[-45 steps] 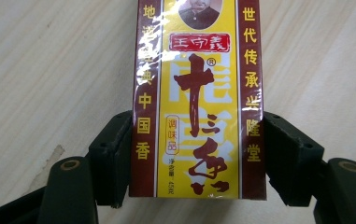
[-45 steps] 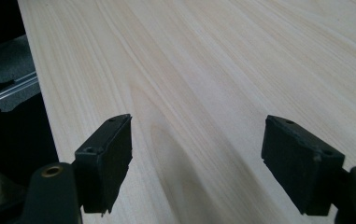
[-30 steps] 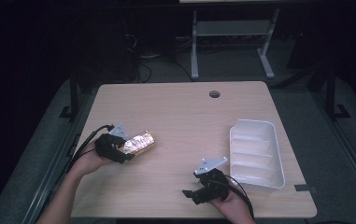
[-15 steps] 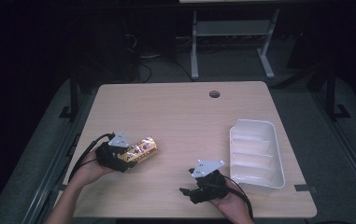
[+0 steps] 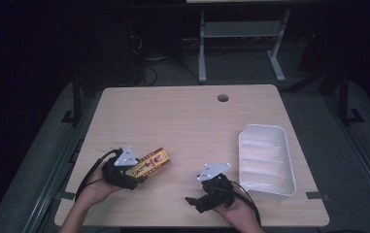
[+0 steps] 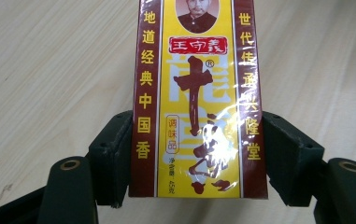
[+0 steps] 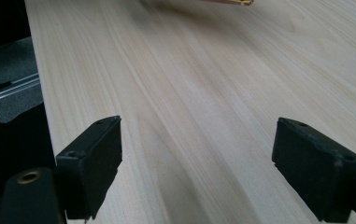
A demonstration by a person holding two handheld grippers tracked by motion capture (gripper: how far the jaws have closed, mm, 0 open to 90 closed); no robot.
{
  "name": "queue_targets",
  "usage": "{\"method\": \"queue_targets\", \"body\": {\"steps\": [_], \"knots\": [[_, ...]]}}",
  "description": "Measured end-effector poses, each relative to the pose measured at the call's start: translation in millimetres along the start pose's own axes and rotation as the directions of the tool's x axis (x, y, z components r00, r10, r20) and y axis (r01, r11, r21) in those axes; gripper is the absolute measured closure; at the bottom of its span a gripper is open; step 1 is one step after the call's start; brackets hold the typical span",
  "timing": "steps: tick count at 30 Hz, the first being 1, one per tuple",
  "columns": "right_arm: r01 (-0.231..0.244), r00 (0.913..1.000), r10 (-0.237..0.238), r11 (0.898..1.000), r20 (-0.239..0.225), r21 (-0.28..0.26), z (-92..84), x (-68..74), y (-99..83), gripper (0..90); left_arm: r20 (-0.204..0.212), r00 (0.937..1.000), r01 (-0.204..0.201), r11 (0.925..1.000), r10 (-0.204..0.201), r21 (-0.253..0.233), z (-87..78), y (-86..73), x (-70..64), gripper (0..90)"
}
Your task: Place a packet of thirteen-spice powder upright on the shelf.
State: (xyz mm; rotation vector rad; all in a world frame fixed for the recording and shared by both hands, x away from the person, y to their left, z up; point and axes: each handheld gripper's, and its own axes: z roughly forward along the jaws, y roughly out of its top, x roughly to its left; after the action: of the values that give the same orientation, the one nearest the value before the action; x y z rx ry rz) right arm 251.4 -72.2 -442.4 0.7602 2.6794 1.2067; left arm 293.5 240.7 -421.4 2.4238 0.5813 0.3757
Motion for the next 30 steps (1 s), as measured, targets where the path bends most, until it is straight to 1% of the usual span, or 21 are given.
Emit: {"method": "queue_targets", "body": {"steps": [1,2,3,4,7,8,9,11,12,13,16,19,21,23,24,28,29,30], "knots": [[0.0,1.0,0.0,1.0,0.0,0.0,0.0,0.0,0.0,14.9,0.0,1.0,0.0,1.0,0.0,0.0,0.0,0.0,0.0,32.2],[0.003,1.0,-0.003,1.0,-0.001,0.005,0.8,0.8,0.0,14.6,0.002,1.0,-0.009,0.9999,0.009,-0.006,-0.6,0.9,-6.3,32.2],[0.003,1.0,-0.003,1.0,-0.001,0.005,0.8,0.8,0.0,14.6,0.002,1.0,-0.009,0.9999,0.009,-0.006,-0.6,0.9,-6.3,32.3],[-0.003,0.9999,0.003,1.0,-0.011,0.007,1.1,1.3,-0.1,14.6,-0.002,0.9998,-0.018,0.9998,0.018,-0.009,-1.0,1.1,-11.0,32.2],[-0.008,1.0,0.008,1.0,0.0,0.008,0.8,2.6,0.1,14.6,-0.004,0.9998,-0.019,0.9997,0.018,-0.016,-1.2,0.3,-14.7,32.2],[-0.009,1.0,0.009,1.0,0.001,0.003,0.4,2.8,0.3,14.6,-0.007,0.9998,-0.016,0.9994,0.016,-0.03,-1.1,-1.4,-18.2,32.2],[-0.016,0.9998,0.016,1.0,0.013,-0.001,0.0,2.9,0.5,14.6,-0.007,0.9998,-0.016,0.9994,0.016,-0.03,-1.1,-1.4,-18.2,32.2],[-0.025,0.9997,0.025,1.0,0.005,0.0,-0.7,2.8,0.7,14.6,-0.008,0.9998,-0.016,0.9991,0.016,-0.038,-1.0,-3.3,-20.9,32.2],[-0.025,0.9997,0.025,1.0,0.003,-0.001,-1.2,2.6,0.5,14.6,-0.008,0.9999,-0.013,0.9986,0.013,-0.051,-0.5,-6.6,-24.0,32.2],[-0.031,0.9995,0.031,0.999,0.009,-0.005,-2.0,2.7,0.5,14.6,-0.008,0.9999,-0.013,0.9986,0.013,-0.051,-0.5,-6.6,-24.0,32.2],[-0.055,0.9985,0.055,0.998,0.007,-0.027,-5.2,0.5,0.6,14.9,0.0,1.0,-0.008,0.9975,0.008,-0.071,-0.8,-12.2,-28.4,32.2],[-0.067,0.9977,0.067,0.997,0.008,-0.033,-6.2,-0.8,0.7,14.7,0.001,0.9999,-0.014,0.9974,0.014,-0.071,-0.6,-13.2,-30.8,32.2],[-0.093,0.9957,0.093,0.995,-0.001,-0.028,-6.1,-3.3,0.3,14.6,0.007,0.9997,-0.022,0.9961,0.022,-0.086,-0.8,-13.7,-35.1,32.2],[-0.094,0.9956,0.094,0.995,-0.003,-0.029,-6.4,-3.4,0.1,14.8,0.01,0.9997,-0.02,0.9957,0.021,-0.091,-1.0,-13.8,-37.0,32.2],[-0.095,0.9955,0.095,0.995,-0.006,-0.034,-7.4,-2.8,0.2,15.0,0.013,0.9996,-0.023,0.9945,0.024,-0.102,-0.8,-13.9,-40.7,32.2],[-0.094,0.9956,0.093,0.994,-0.01,-0.049,-10.4,-2.0,1.0,15.7,0.021,0.9987,-0.043,0.9938,0.046,-0.102,0.5,-11.2,-48.5,32.2],[-0.094,0.9956,0.093,0.994,-0.01,-0.049,-10.4,-2.0,1.0,15.7,0.021,0.9987,-0.043,0.9938,0.046,-0.102,0.5,-11.2,-48.5,32.2],[-0.102,0.9948,0.101,0.993,-0.013,-0.067,-13.1,-2.6,1.1,18.1,0.025,0.9983,-0.051,0.9929,0.054,-0.108,0.3,-9.4,-52.1,32.2]]}}
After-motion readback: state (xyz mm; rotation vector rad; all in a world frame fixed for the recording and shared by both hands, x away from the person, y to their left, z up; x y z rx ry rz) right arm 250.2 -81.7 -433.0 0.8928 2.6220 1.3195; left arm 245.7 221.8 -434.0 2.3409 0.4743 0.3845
